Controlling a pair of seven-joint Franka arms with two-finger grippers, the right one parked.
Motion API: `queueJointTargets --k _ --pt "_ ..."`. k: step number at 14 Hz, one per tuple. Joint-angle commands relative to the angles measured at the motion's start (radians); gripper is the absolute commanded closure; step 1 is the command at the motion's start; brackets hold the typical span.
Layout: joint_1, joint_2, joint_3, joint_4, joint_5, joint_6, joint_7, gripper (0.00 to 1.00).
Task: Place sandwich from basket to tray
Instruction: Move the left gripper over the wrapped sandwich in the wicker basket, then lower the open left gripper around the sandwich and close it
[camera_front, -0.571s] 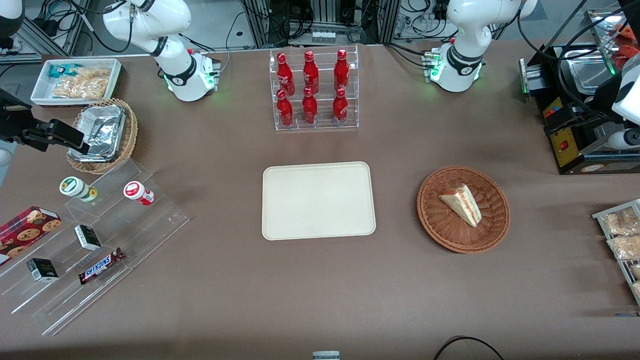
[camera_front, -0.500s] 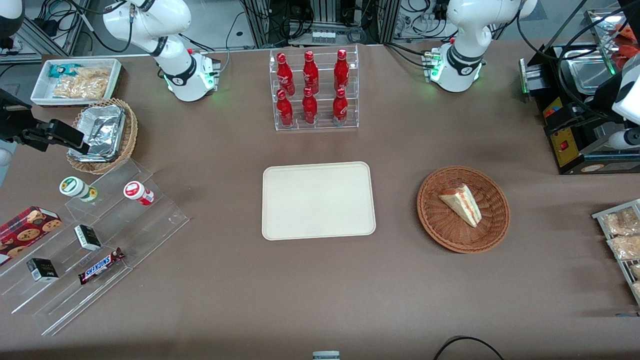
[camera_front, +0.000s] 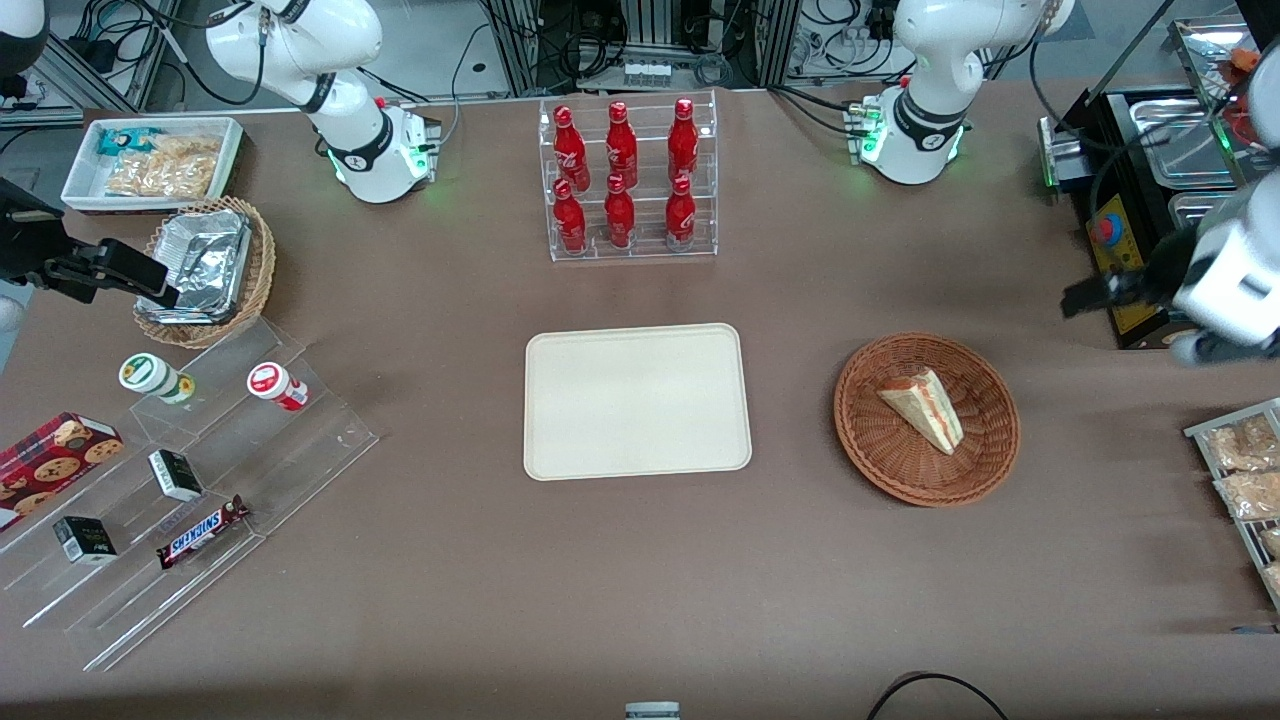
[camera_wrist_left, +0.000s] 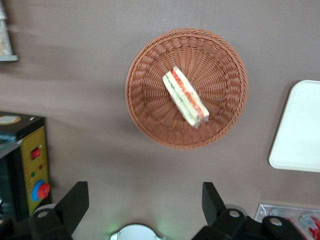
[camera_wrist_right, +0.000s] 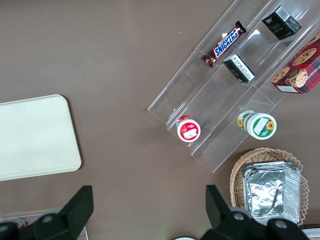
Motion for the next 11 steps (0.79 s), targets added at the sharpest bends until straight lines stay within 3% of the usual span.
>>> queueJointTargets --k 1,9,11 --pt "-0.018 0.02 -0.002 -0.113 -0.002 0.133 -0.034 0.0" --pt "-0.135 -0.067 -0.002 -0.544 0.005 0.638 -0.552 0.0" --pt "-0.156 -0.061 -0.002 -0.595 0.005 0.722 -0.632 0.0"
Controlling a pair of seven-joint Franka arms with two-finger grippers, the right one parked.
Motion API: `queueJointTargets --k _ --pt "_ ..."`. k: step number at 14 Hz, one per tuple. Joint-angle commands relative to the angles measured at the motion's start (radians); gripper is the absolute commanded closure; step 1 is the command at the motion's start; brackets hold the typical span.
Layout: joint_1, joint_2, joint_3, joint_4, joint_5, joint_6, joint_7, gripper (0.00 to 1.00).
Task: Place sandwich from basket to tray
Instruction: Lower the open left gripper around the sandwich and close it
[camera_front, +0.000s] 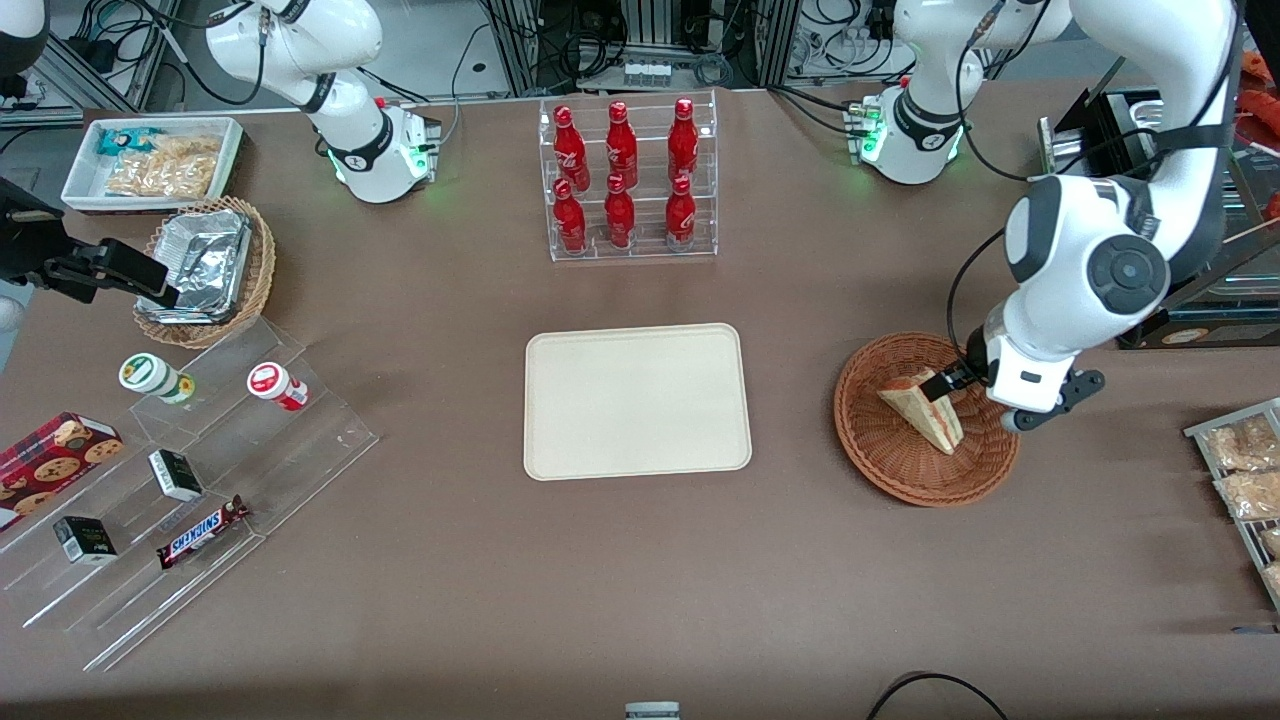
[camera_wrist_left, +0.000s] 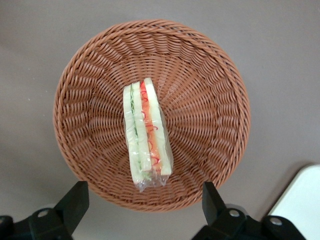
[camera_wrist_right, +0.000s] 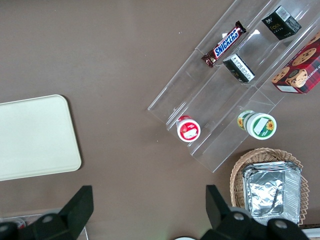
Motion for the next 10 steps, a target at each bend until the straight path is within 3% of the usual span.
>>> queueJointTargets --k 1,10 --pt "-0.023 -0.045 0.006 -0.093 0.004 0.075 -0.077 0.0" --pt "-0.021 0.086 0.008 -0.125 0.002 0.21 -0.101 0.0"
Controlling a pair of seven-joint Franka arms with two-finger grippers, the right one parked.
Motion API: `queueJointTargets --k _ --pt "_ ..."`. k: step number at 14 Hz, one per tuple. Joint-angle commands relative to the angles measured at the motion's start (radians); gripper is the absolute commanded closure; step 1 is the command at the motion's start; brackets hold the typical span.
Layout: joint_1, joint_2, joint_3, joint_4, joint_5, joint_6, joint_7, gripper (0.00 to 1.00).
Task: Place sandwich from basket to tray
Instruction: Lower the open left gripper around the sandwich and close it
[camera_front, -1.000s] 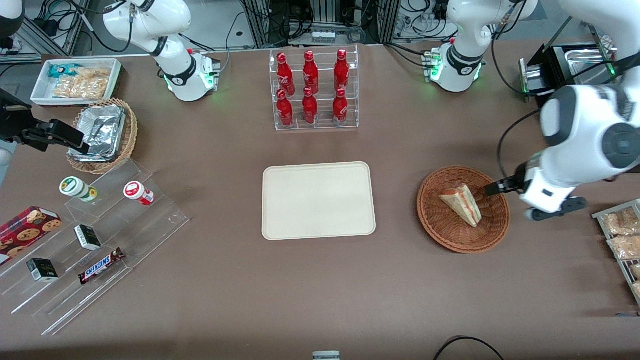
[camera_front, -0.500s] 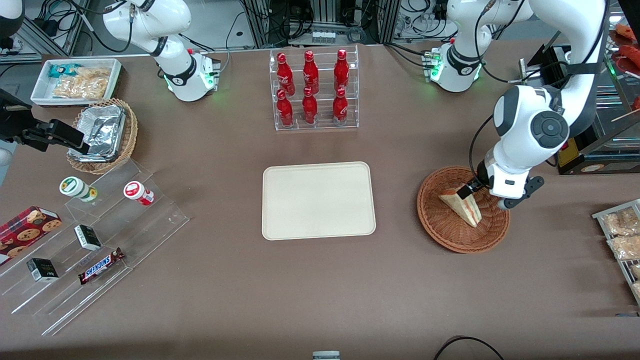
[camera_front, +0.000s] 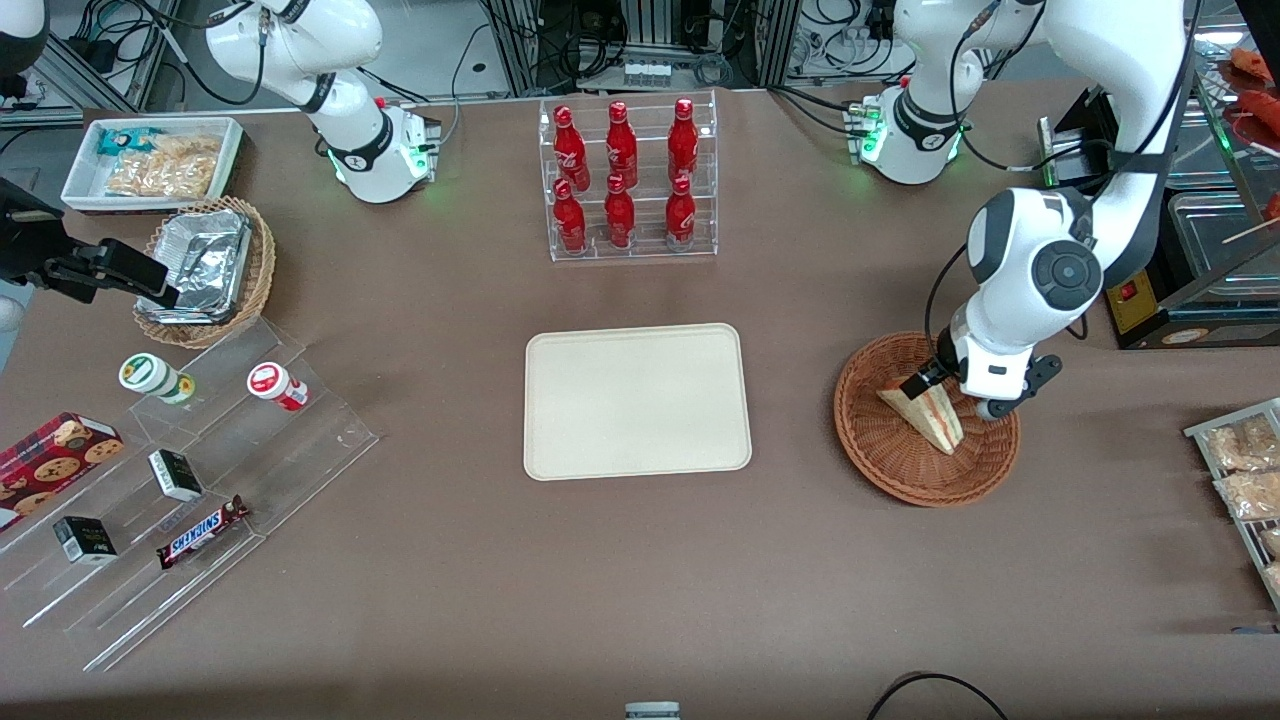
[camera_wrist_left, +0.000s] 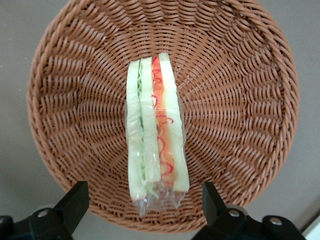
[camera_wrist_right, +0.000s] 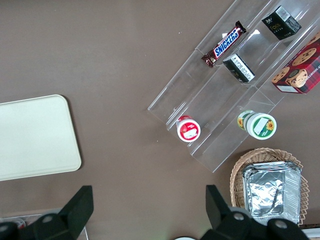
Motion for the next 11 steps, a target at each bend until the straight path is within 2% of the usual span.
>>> queueJointTargets --k 1,2,3,5,6,9,11 --pt "-0.007 0.039 0.006 -0.001 0.001 0.047 -0.028 0.0" --pt "-0.006 0.053 0.006 -0.001 0.001 0.07 -0.038 0.0" --pt "-0.006 0.065 0.006 -0.001 0.001 0.085 -0.057 0.12" --pt "-0.004 0.068 0.006 0.002 0.001 0.084 -0.065 0.7" --pt "-0.003 0.067 0.008 0.005 0.001 0.082 -0.065 0.87" --pt "-0.001 0.05 0.011 0.026 0.001 0.064 -0.054 0.92" --pt "0.0 0.004 0.013 0.078 0.001 -0.05 -0.039 0.92"
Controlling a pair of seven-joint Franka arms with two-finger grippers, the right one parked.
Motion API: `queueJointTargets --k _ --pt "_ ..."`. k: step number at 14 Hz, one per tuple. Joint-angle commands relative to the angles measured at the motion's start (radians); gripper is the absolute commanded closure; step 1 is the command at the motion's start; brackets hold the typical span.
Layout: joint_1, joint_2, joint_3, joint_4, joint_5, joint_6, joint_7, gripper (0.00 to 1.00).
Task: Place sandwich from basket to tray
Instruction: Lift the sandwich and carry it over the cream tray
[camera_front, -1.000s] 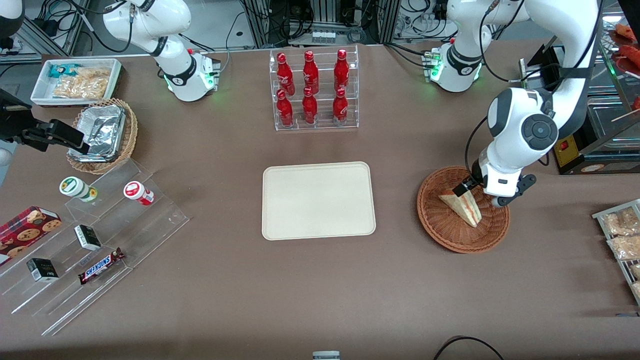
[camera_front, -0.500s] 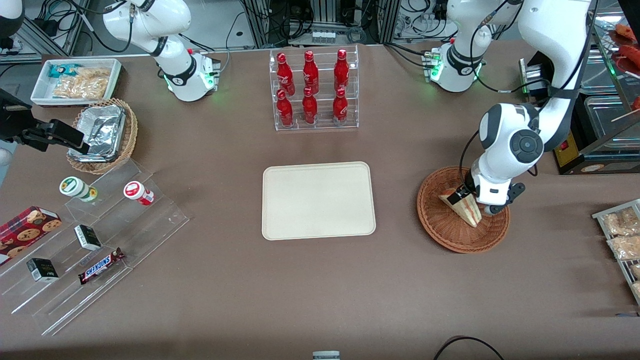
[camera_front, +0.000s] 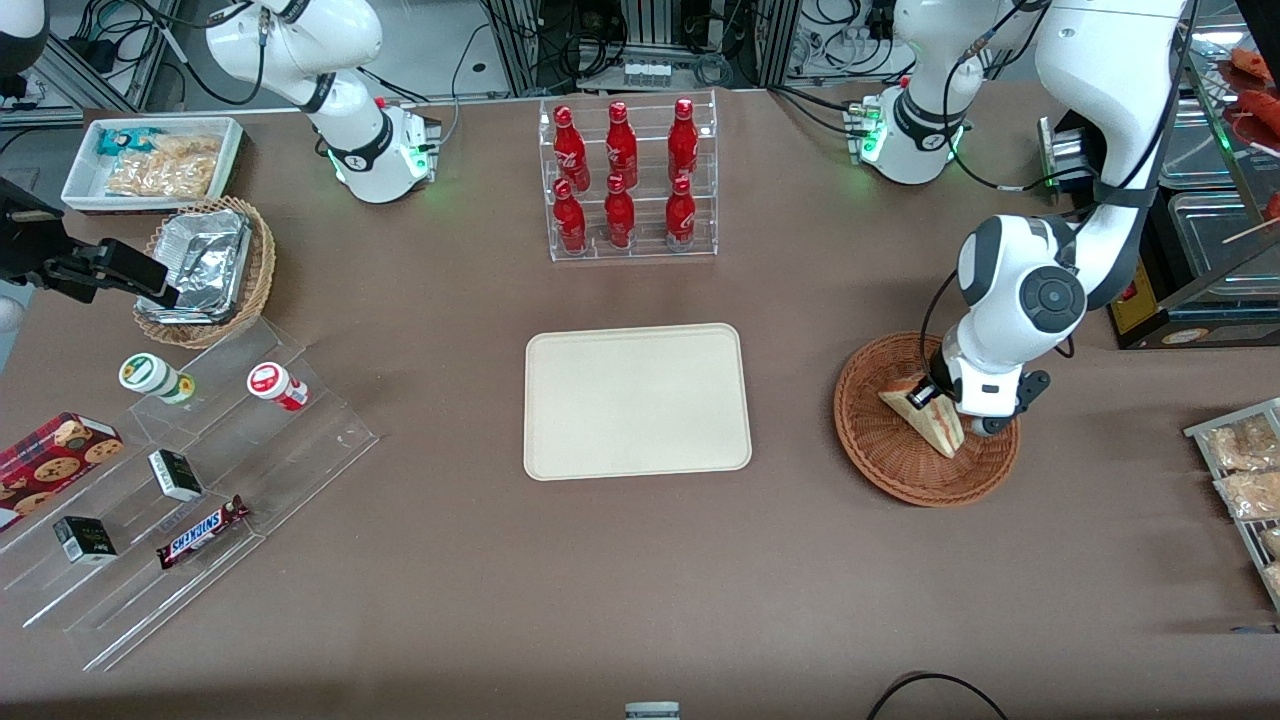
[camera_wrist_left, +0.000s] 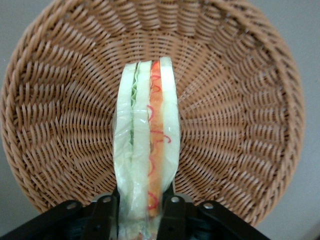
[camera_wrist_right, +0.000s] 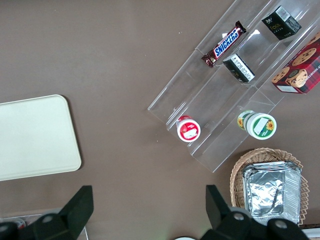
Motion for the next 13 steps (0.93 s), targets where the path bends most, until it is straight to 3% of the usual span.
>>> queueJointTargets --k 1,6,13 --pt "-0.001 -0.075 0.004 0.098 0.001 -0.209 0.019 0.92" --pt "-0.033 -0.107 -0.005 0.388 0.002 -0.601 0.013 0.91" --pt "-0.331 0.012 -0.005 0.544 0.001 -0.625 -0.028 0.91"
